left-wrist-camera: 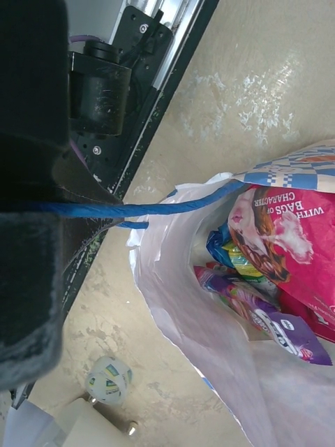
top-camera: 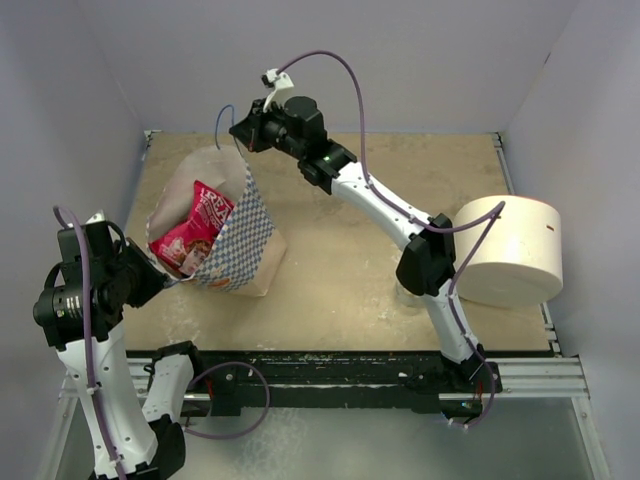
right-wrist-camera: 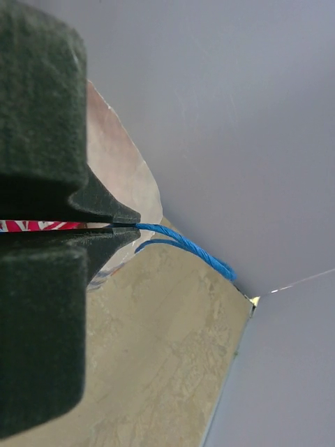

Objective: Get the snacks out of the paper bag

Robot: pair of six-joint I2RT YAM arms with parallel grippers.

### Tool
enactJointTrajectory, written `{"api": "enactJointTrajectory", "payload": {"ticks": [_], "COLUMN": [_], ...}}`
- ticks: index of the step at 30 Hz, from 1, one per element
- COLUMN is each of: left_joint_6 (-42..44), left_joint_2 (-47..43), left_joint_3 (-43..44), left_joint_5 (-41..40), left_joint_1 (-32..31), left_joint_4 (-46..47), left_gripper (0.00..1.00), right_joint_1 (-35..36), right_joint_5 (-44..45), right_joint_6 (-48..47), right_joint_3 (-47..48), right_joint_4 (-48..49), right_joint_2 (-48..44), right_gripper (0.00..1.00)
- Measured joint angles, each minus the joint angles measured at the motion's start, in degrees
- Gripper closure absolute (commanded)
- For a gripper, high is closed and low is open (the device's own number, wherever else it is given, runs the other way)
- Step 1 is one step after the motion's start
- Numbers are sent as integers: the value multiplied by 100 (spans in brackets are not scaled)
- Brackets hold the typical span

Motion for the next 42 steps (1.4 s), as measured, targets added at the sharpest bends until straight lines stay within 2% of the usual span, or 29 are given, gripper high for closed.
{"api": "enactJointTrajectory", "payload": {"ticks": [3,7,17,25,31,33,35,36,42], "left_joint_6": [-11,-63,-138,-221,-350,-367,-400,-404,-442], "left_joint_2": [17,-24,-81,302,866,1012,1106,1117,911], "left_joint_3": [4,4,79,44,46,46,46,46,46], "left_joint_5": [-2,-2,-120,256,645,798,955,1005,901], "left_joint_1": [0,0,0,0,0,0,0,0,0], "left_joint_4": [2,37,173,931,1639,1790,1893,1915,1893], "left_gripper": [100,100,100,100,90,85,80,74,26], "right_joint_1": [-35,-61,-376,-369,-369,-369,-372,-374,-385], "right_joint_5": [37,208,680,813,920,920,922,931,1056], "right_joint_6": [48,-37,15,-33,-81,-87,-94,-83,-221], "right_joint_3": [-107,-756,-3506,-4911,-5508,-5678,-5788,-5792,-5318], "right_joint_4": [-59,-195,-439,-1202,-1823,-1882,-1893,-1884,-1928], "right_joint_2": [-66,-529,-2900,-4704,-5733,-5952,-6078,-6096,-5755], "right_gripper": [100,100,100,100,100,92,74,61,18]}}
